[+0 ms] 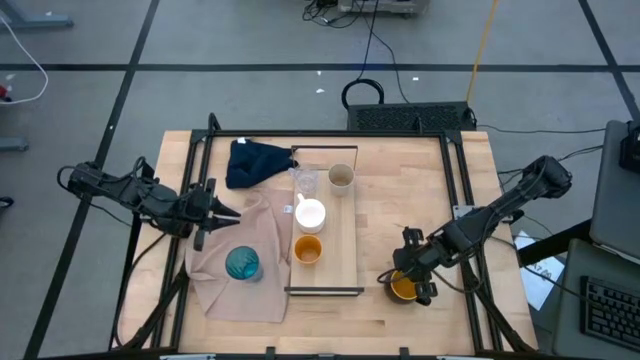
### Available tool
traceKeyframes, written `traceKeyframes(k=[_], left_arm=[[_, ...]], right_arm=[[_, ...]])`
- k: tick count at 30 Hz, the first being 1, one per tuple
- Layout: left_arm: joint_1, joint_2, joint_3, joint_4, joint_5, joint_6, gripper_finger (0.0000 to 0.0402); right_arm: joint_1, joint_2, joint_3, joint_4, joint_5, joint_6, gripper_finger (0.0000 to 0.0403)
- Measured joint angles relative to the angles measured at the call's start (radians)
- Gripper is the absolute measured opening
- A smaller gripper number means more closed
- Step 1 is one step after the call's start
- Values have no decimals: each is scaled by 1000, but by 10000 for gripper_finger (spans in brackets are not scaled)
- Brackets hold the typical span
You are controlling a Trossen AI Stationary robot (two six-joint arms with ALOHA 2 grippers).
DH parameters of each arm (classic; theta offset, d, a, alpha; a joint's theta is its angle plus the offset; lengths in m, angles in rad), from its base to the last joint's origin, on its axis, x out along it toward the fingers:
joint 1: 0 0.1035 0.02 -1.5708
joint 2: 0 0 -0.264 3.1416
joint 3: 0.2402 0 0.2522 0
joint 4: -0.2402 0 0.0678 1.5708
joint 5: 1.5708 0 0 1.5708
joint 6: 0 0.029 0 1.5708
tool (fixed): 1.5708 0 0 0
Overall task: Stack small to large cups/mugs on shelf
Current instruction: Put the black mug on the shelf
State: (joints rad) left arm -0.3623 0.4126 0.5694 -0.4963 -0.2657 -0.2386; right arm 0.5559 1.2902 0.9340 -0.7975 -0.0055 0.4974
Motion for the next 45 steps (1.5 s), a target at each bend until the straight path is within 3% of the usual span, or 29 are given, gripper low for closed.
traceKeyframes(k=[16, 29, 33, 45], left_arm=[[0, 0, 0, -2, 4, 23, 81], [0, 0, 0, -35, 5, 27, 81], [0, 0, 0, -35, 5, 27, 81], [0, 0, 0, -33, 4, 49, 81]], right_arm=[[-57, 29, 0, 7, -1, -95, 124], [-67, 30, -2, -14, -77, -140, 12], [-65, 30, -2, -15, -103, -148, 9], [-137, 9, -2, -26, -45, -199, 8]])
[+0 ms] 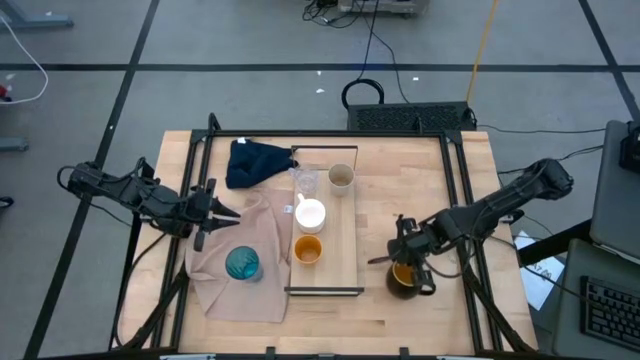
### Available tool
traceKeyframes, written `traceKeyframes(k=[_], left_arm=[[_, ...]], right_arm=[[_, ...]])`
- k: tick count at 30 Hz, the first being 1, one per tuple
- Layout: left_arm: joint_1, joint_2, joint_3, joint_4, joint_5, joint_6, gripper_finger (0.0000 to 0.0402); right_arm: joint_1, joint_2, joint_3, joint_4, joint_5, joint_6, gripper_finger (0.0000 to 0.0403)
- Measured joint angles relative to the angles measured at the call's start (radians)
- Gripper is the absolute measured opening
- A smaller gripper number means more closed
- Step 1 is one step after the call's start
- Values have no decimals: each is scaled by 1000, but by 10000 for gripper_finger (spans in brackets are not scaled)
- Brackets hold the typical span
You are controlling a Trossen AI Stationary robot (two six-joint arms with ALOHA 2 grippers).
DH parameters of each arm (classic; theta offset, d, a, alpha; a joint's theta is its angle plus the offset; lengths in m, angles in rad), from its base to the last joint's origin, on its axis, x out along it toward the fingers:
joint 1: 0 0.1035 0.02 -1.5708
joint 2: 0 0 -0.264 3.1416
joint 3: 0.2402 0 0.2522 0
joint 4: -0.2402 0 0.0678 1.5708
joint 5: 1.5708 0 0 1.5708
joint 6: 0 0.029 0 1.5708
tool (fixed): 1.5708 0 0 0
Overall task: Stack small to large cups/mugs on shelf
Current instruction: Put the black mug on the shelf
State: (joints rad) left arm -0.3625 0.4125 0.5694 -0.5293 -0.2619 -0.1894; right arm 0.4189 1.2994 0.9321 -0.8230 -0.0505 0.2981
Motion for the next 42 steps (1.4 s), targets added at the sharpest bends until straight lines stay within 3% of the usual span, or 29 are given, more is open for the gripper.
traceKeyframes(k=[5, 10, 20, 29, 39, 42], left_arm=[[0, 0, 0, 0, 0, 0, 81], [0, 0, 0, -1, 0, -3, 81], [0, 0, 0, -4, 27, -29, 81], [0, 0, 0, -21, 29, -38, 81], [0, 0, 0, -22, 52, -27, 81], [0, 0, 0, -23, 53, -26, 81]], right_arm=[[-47, -57, 35, -26, 4, -61, 8], [-107, -115, 124, -88, 107, -162, 8], [-365, -108, 255, -66, 133, -406, 8], [-510, 38, 398, -53, 86, -556, 8], [-585, 270, 584, -144, 12, -616, 8], [-597, 307, 611, -151, -52, -634, 8]])
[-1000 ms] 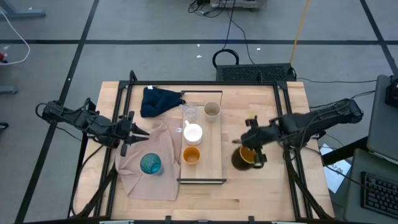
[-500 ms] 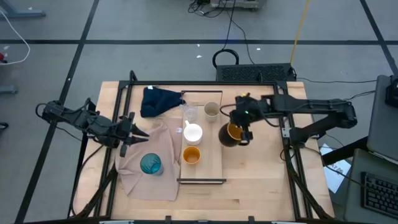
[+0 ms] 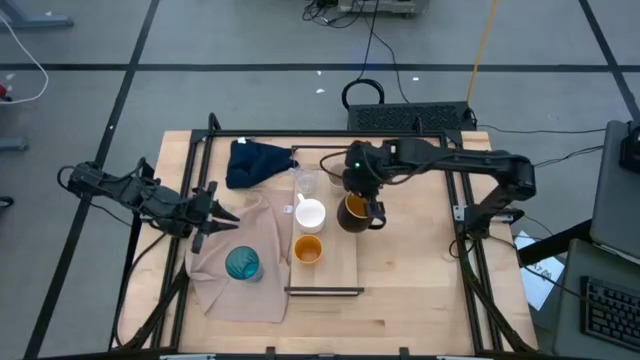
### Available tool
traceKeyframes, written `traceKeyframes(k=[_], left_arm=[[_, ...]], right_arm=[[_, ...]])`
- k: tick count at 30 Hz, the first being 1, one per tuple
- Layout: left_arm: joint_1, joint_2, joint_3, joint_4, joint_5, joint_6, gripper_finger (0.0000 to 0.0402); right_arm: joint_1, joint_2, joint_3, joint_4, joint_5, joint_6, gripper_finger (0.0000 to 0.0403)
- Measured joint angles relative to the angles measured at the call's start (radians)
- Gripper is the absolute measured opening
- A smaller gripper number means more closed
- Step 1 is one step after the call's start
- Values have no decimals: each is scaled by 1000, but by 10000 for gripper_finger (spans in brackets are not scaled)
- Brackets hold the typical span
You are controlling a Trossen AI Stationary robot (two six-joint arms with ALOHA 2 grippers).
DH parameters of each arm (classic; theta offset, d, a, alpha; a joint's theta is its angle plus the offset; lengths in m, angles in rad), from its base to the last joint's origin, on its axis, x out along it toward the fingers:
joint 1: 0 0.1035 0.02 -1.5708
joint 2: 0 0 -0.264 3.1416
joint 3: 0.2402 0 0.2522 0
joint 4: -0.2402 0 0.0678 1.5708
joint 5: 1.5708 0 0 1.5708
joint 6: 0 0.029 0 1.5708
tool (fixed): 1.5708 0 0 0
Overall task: Stack small to large cups/mugs on shelf
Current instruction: Put the black mug on the shelf
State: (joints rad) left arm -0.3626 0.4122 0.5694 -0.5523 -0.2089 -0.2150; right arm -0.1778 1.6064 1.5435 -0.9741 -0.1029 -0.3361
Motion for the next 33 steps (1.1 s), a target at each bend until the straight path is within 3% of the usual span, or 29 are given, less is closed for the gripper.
traceKeyframes(k=[16, 28, 33], left_arm=[[0, 0, 0, -22, 0, -8, 81], [0, 0, 0, -23, -1, -23, 81], [0, 0, 0, -23, -1, -24, 81]], right_arm=[[-7, 102, 55, 20, -64, -124, 8], [-4, 129, 55, 63, -50, -199, 8], [16, 129, 55, 71, 6, -255, 8]])
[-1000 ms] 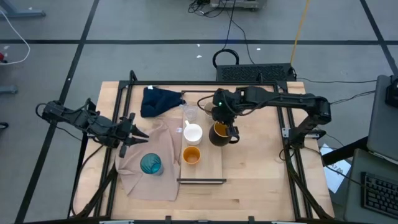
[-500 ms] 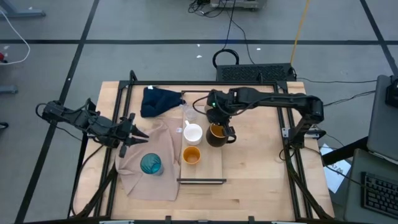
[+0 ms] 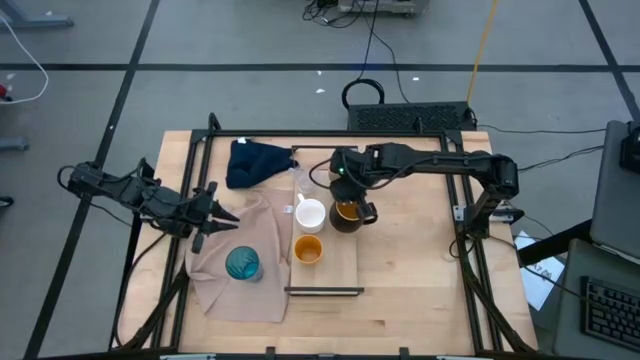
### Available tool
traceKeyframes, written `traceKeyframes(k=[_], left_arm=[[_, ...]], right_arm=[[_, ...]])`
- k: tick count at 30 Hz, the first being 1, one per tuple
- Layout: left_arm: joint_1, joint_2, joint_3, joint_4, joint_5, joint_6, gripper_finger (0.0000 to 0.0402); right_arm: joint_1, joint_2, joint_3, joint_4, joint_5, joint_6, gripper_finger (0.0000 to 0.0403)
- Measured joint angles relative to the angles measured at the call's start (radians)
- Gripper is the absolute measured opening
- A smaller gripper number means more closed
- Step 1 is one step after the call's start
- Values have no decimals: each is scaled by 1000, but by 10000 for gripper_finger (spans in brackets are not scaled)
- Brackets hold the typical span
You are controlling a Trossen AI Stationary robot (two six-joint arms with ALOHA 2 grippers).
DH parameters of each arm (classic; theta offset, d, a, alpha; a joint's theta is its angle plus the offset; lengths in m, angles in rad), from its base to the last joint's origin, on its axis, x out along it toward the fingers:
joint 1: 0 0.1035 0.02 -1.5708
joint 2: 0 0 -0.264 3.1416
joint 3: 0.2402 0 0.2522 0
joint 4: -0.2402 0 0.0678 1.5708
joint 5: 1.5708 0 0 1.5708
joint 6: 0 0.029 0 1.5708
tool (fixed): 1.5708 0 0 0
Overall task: Stack small to large cups/mugs on shelf
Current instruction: Put the black mug on the shelf
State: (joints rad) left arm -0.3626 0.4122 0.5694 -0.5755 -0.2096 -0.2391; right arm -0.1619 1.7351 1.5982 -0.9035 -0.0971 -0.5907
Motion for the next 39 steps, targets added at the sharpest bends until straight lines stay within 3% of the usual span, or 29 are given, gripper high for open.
traceKeyframes(k=[10, 39], left_arm=[[0, 0, 0, 0, 0, -2, 81], [0, 0, 0, -1, -2, -3, 81]], right_arm=[[7, 25, 0, 30, 51, -51, 8], [9, 77, 1, 41, 41, -46, 9]])
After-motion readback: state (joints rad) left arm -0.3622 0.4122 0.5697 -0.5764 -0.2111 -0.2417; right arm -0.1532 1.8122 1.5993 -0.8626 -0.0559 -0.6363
